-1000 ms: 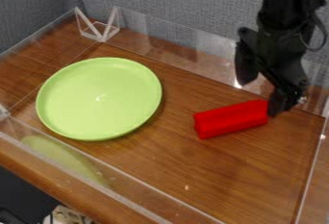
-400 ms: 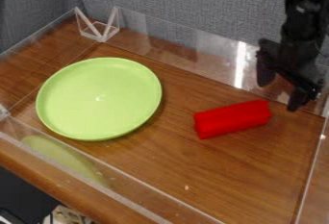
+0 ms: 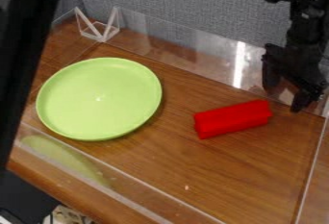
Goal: Put the carrot on the right side
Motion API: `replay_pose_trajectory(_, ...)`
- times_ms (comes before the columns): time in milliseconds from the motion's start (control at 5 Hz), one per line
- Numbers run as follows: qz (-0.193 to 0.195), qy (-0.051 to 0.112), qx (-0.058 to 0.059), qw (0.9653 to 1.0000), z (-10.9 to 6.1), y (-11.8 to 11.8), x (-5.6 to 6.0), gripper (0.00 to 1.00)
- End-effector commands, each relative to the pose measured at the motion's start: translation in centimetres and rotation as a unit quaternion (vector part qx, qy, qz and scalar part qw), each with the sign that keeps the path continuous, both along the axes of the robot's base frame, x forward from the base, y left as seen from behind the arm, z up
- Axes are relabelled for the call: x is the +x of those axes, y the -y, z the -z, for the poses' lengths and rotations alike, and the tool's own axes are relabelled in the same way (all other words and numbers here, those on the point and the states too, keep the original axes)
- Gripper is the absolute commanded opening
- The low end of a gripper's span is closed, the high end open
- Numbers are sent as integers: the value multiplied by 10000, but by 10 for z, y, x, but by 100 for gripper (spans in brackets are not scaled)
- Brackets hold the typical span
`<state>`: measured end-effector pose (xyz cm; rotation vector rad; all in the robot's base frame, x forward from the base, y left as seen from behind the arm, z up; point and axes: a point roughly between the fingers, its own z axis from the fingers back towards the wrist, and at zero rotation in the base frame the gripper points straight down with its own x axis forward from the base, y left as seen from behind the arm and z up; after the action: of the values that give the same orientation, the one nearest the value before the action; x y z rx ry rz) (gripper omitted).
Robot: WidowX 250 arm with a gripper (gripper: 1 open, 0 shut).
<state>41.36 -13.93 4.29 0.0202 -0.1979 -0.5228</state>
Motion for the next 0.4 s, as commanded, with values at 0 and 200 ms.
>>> replay_pose_trajectory(0, 86, 211, -80, 9997, -6, 4, 9, 0)
replay_pose_trajectory(200, 24, 140, -92, 9999, 3, 9, 8, 0)
